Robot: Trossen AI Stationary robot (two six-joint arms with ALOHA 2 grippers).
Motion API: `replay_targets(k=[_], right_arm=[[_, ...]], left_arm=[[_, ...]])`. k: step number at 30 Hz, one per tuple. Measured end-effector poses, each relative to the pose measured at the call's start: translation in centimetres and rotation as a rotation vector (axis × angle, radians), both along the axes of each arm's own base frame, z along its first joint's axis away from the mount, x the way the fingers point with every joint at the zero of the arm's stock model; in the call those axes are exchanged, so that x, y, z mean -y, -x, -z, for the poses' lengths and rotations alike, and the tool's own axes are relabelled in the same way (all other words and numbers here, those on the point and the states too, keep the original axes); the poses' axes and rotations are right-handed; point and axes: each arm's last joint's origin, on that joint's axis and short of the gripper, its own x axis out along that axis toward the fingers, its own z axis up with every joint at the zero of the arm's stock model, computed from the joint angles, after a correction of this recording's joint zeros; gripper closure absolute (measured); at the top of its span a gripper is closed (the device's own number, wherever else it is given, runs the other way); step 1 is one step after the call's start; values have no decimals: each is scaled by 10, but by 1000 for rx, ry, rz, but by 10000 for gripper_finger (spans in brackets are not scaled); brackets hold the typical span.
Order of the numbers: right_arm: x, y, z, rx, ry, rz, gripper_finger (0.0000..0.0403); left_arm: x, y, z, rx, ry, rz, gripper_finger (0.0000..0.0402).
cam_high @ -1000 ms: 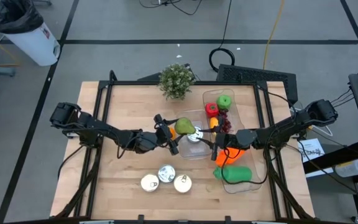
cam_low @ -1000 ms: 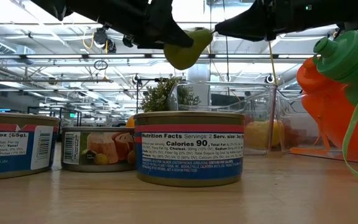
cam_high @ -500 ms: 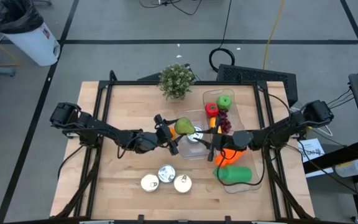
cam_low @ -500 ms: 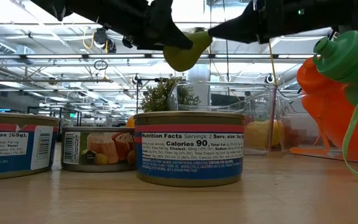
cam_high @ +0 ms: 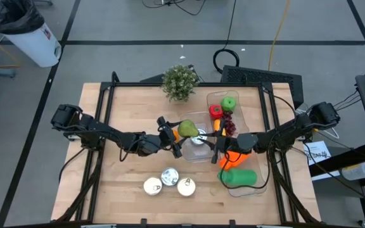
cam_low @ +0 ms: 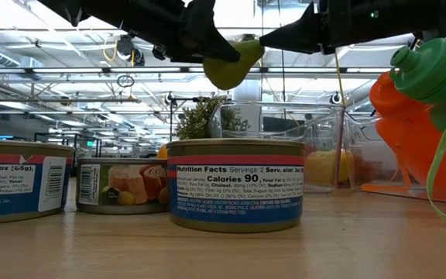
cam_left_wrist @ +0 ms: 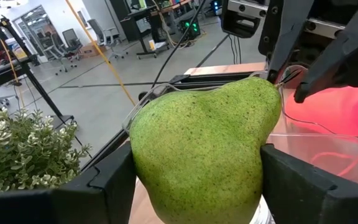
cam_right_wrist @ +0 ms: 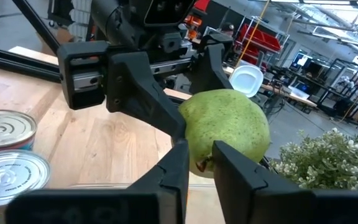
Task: Pick & Place Food Item
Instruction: Put the green pear into the top transparent bin
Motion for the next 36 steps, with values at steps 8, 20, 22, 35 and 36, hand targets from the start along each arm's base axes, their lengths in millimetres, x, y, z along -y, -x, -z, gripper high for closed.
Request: replay_targets(k=[8, 20, 22, 35, 36], right_arm=[[0, 0, 2, -25, 9, 7, 396], [3, 9, -6, -48, 19, 26, 401], [3, 17, -14, -42, 6, 41, 401], [31, 74, -77, -154, -161, 220, 402], [34, 76, -85, -184, -180, 241, 402]], left_arm=[[0, 0, 1, -7, -3, 4, 133], [8, 6, -12, 28, -2, 51, 33], [15, 13, -23, 35, -31, 77, 19], [25, 45, -47, -38, -70, 81, 20], [24, 45, -46, -40, -66, 73, 22]])
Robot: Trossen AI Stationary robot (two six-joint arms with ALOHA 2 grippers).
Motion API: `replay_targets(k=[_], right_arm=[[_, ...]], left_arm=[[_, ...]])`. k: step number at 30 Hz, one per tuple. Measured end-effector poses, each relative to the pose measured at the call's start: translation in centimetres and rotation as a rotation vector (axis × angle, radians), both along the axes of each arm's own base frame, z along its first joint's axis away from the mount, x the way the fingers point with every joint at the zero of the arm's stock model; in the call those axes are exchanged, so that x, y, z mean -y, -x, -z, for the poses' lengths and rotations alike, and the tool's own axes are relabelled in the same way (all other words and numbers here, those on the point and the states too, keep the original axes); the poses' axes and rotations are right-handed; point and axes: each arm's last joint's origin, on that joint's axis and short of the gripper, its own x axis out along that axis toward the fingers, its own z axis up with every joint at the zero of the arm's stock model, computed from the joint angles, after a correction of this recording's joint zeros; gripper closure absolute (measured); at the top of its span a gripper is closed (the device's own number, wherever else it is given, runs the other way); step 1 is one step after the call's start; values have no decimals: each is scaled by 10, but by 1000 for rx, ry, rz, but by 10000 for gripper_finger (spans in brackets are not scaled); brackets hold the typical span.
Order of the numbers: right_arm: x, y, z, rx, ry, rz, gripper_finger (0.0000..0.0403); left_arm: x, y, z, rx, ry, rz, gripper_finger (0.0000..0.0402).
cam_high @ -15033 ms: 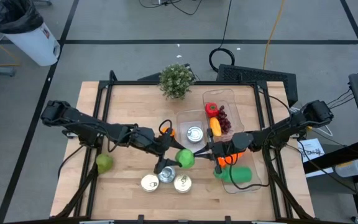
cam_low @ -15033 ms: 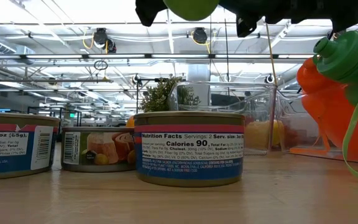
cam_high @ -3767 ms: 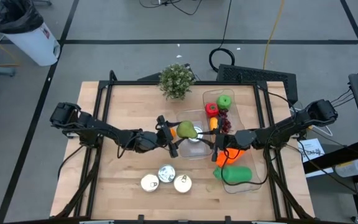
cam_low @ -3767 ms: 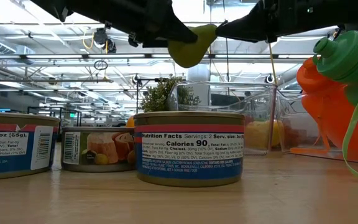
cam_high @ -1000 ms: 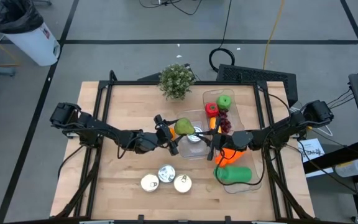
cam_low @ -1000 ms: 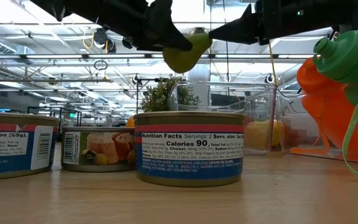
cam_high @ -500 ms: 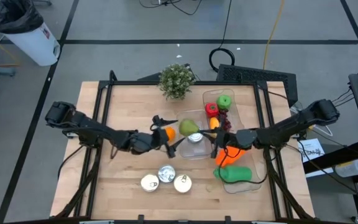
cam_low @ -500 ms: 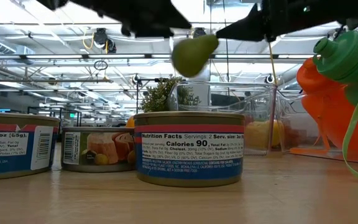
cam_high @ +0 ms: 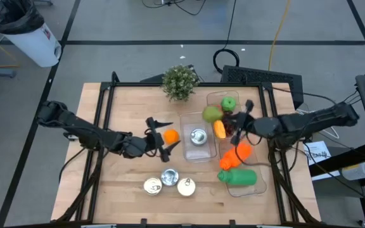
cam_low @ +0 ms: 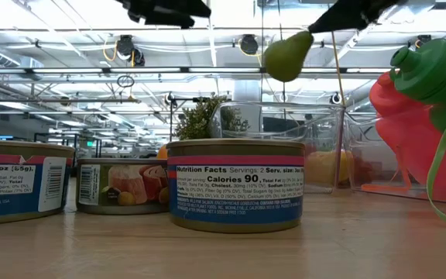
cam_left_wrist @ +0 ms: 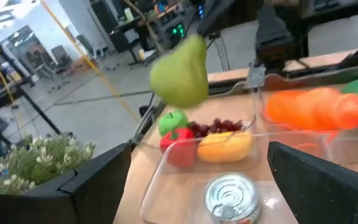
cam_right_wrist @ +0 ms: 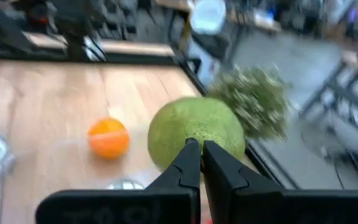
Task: Pick & Place Food Item
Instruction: Put the green pear into the top transparent bin
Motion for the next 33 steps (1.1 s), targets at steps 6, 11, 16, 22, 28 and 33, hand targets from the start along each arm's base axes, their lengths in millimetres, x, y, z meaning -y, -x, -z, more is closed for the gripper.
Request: replay_targets(k=[6, 11, 16, 22, 28, 33], right_arm=[[20, 11, -33, -311, -225, 89, 402], [31, 12, -26, -547, -402, 109, 402], [38, 9, -8, -676, -477, 140, 403], [44, 9, 17, -753, -552, 151, 403], [51, 13, 40, -796, -596, 183, 403], [56, 13, 53, -800, -604, 193, 403]], left_arm=[[-8, -4, 8, -52, 17, 9, 19], [-16, -6, 11, -65, 75, 28, 15], [-21, -8, 13, -70, 119, 56, 26], [-22, -8, 13, -75, 135, 91, 30], [-22, -8, 13, -74, 136, 91, 18], [-22, -8, 13, -73, 140, 90, 14]])
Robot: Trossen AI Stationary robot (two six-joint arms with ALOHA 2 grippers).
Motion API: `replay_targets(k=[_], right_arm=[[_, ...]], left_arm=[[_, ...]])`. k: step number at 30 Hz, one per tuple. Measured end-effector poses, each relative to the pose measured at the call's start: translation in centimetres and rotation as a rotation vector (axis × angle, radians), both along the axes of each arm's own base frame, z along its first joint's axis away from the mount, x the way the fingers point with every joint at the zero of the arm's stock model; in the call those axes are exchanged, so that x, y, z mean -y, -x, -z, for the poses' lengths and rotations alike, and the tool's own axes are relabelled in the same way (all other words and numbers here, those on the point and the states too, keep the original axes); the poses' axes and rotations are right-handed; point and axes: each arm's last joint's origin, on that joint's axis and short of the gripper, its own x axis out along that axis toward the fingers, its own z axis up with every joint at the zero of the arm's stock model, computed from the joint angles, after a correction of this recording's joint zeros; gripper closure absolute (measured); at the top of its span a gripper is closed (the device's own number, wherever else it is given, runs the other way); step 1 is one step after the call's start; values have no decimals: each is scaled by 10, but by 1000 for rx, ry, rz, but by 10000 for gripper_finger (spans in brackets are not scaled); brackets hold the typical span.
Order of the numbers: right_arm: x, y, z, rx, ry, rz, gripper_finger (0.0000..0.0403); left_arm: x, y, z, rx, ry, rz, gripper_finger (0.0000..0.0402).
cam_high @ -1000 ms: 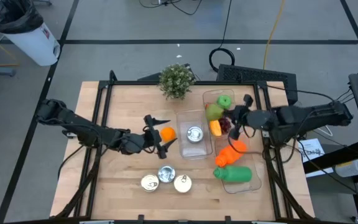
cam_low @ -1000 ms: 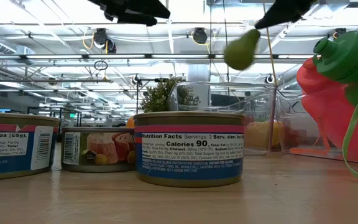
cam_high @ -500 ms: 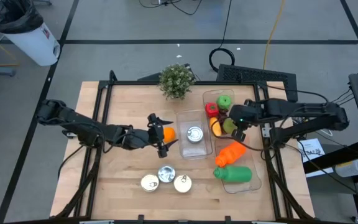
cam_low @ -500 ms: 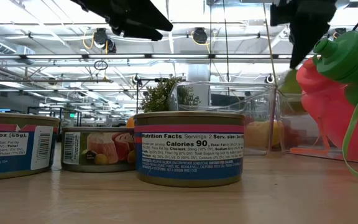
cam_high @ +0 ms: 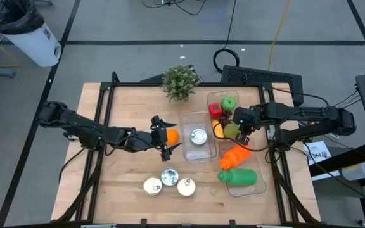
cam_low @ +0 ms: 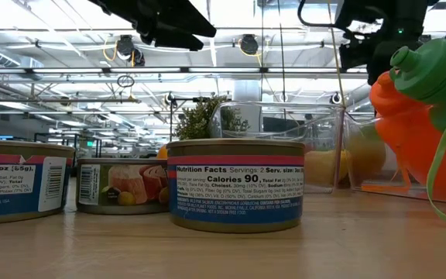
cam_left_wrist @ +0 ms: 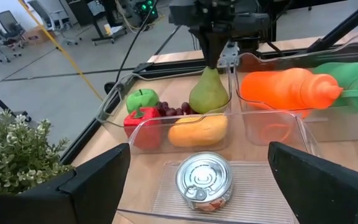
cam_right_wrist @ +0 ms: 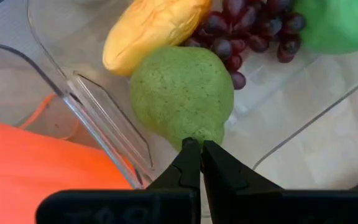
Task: Pick & Place Food Item
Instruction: Put the green pear into the top transparent bin
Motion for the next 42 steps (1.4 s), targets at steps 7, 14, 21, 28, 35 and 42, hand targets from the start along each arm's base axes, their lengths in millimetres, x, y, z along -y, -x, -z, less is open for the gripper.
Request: replay_targets(k=[7, 14, 21, 28, 35, 42], right_arm=[[3, 1, 1, 10, -85, -22, 403], [7, -3, -14, 42, -8, -28, 403], [7, -5, -33, -44, -29, -31, 403], [11, -23, -25, -237, -64, -72, 403], [15, -44, 0, -362, -88, -127, 403], [18, -58, 9, -331, -70, -171, 403]], left_arm=[[0, 0, 0, 0, 0, 0, 25], [0, 0, 0, 0, 0, 0, 31], [-3, -1, 0, 1, 4, -12, 19], [-8, -1, 1, 10, 44, -37, 22], [-8, -2, 1, 3, 62, 20, 34], [-8, -2, 1, 0, 62, 21, 26]])
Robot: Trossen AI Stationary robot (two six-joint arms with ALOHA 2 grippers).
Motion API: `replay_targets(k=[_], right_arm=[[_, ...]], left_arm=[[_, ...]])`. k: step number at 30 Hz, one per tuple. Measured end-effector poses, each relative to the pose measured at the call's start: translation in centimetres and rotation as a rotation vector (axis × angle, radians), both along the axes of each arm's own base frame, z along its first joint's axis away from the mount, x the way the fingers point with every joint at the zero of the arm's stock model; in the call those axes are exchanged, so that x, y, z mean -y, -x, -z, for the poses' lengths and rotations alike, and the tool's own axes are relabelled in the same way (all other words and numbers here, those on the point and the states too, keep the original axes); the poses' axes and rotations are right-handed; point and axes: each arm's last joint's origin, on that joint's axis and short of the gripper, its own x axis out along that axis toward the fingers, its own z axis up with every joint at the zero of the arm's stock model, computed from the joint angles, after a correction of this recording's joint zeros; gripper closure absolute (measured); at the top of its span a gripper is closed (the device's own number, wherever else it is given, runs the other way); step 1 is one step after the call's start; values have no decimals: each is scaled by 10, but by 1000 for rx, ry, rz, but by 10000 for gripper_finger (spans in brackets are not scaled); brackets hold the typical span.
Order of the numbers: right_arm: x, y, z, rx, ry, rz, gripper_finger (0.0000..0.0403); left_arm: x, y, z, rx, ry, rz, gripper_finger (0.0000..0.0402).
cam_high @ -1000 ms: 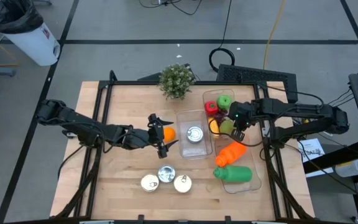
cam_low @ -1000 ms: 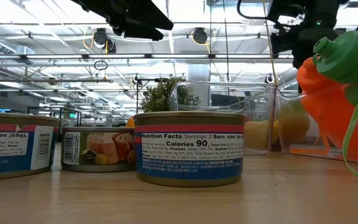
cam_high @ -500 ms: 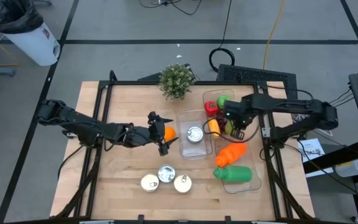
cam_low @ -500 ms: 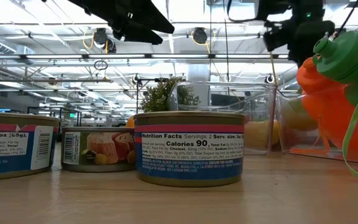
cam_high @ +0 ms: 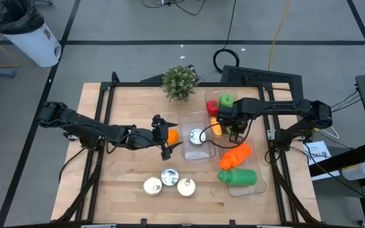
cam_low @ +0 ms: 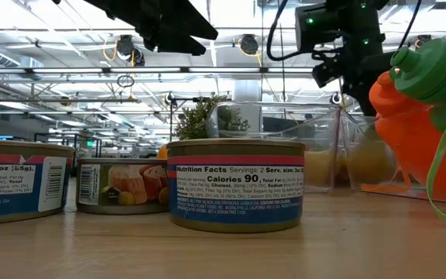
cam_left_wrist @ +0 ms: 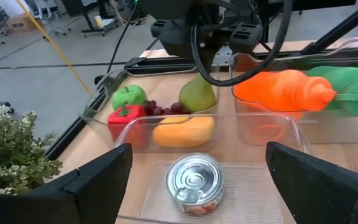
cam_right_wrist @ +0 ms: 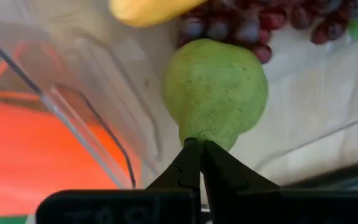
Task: Pick & Place Food Item
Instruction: Put the green pear into the top transparent bin
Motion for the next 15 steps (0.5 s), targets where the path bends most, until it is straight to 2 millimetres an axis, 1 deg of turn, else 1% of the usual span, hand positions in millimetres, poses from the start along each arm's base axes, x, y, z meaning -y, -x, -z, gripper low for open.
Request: replay_targets(k=[5, 10, 13, 15], right_arm=[[1, -5, -2, 69, 32, -12, 403], [2, -5, -4, 92, 48, -11, 399], [1, -4, -4, 84, 36, -11, 396], [0, -2, -5, 78, -7, -14, 399]], left_arm=[[0, 0, 1, -6, -2, 0, 19], [0, 0, 1, -6, -1, 0, 24], [0, 0, 1, -10, -2, 0, 29], [0, 0, 1, -12, -2, 0, 33]])
